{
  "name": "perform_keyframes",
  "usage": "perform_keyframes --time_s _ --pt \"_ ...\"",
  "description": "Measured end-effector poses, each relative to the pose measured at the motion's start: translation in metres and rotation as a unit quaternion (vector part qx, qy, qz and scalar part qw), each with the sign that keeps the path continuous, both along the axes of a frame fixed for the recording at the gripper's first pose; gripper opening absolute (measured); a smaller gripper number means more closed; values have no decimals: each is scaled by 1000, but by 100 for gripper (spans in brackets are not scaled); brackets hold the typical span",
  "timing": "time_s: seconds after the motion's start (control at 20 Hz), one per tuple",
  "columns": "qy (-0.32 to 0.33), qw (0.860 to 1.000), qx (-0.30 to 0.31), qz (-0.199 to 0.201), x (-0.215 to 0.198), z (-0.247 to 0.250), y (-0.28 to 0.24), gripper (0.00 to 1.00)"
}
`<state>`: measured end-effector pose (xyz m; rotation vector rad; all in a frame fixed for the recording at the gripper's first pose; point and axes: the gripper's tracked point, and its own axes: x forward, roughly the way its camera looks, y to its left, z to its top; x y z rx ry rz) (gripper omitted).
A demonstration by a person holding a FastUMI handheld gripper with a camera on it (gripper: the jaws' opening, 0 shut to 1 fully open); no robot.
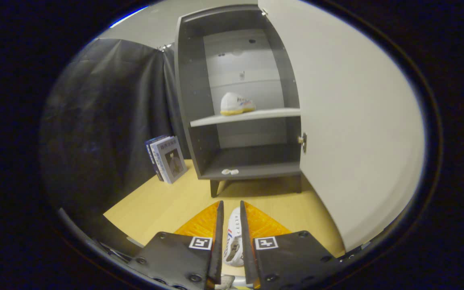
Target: Open the shoe cabinet door, grab the shoes and put them into the shoe cabinet, then close the shoe cabinet door.
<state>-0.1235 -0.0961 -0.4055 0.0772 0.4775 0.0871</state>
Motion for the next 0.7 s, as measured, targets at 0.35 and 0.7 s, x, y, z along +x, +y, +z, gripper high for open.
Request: perform_keyframes --time_s 0.35,0.7 --pt "98 995 -2 -13 -5 -116 9 24" --pt "139 990 -1 -18 9 -175 15 24"
